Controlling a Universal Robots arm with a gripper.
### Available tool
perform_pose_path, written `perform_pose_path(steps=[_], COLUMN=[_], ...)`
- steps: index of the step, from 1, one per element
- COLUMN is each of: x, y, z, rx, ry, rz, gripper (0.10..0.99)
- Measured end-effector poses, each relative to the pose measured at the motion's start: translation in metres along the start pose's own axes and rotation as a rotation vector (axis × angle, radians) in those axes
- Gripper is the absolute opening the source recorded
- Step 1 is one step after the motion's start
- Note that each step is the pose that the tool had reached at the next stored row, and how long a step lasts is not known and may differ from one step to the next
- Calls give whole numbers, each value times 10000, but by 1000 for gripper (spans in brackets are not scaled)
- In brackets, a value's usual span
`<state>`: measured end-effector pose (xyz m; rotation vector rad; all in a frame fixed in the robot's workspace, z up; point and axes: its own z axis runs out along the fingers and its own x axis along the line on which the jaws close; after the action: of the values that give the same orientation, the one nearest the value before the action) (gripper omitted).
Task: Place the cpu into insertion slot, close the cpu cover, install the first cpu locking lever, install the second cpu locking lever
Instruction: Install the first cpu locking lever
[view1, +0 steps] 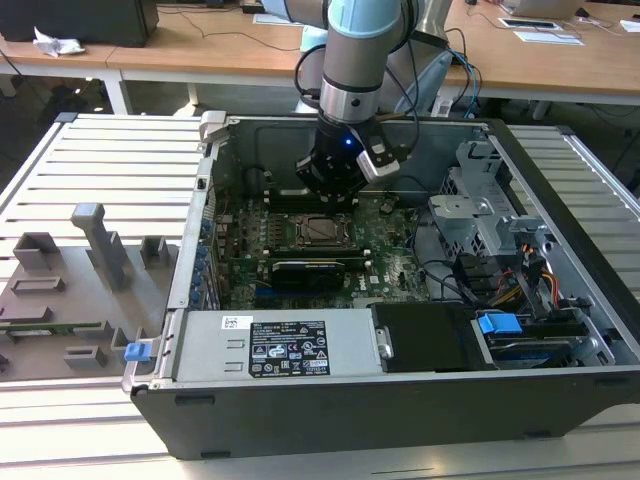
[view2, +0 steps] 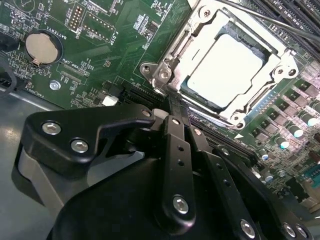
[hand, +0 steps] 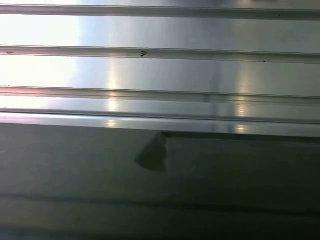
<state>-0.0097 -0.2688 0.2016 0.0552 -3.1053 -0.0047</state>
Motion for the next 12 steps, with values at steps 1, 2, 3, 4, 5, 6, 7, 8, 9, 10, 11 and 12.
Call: perform_pose_path(steps=[1,2,3,4,5,6,7,8,9,10,11,12], x=[0,2,3,5,5,6,8,11,13,14,15,17], y=[1,0,-2,-22,-42,-69,-134,-202,-237,-270,-323,-360], z=[-35,-69,-93,-95,-95,-95,-96,-95,-95,-95,-95,-94], rx=[13,27,33,33,33,34,34,33,33,34,34,34], ry=[-2,3,0,-1,-1,0,0,0,0,1,0,0], rz=[-1,-2,-1,1,1,1,-1,1,0,-1,0,1], gripper=[106,106,106,106,106,106,106,106,106,106,106,106])
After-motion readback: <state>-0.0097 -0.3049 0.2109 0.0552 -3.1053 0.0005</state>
